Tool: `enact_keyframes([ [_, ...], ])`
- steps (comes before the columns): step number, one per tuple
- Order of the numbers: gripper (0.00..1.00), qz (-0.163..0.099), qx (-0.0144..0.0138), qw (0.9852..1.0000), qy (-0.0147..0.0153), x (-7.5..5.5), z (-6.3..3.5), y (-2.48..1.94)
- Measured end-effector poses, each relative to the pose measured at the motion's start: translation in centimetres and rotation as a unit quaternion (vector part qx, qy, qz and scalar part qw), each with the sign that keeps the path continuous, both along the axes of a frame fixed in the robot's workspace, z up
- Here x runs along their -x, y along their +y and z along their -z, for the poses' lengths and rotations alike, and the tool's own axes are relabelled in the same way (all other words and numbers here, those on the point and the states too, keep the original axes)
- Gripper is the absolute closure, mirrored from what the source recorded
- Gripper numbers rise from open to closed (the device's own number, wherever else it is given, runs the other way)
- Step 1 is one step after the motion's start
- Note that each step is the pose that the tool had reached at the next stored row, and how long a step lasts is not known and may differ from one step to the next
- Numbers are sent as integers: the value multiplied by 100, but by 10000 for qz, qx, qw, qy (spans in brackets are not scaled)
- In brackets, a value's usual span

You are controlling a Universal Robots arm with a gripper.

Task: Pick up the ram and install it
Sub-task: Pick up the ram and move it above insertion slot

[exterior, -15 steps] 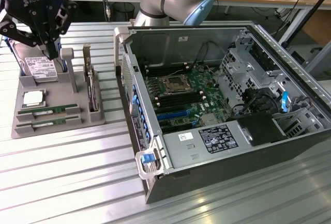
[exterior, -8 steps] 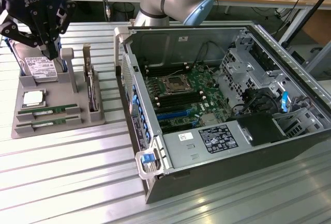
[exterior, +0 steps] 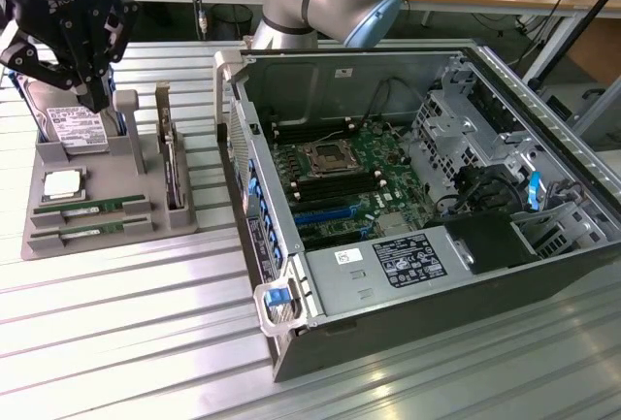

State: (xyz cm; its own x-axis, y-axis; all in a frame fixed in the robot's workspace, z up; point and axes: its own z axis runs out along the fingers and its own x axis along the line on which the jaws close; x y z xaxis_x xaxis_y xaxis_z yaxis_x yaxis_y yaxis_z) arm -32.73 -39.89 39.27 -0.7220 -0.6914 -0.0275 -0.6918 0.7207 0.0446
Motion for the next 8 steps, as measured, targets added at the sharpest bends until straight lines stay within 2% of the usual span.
enact_keyframes([
  [4, 89, -224, 0, 9997, 0, 0, 0, 0],
  [8, 89, -496, 0, 9988, 0, 0, 0, 0],
])
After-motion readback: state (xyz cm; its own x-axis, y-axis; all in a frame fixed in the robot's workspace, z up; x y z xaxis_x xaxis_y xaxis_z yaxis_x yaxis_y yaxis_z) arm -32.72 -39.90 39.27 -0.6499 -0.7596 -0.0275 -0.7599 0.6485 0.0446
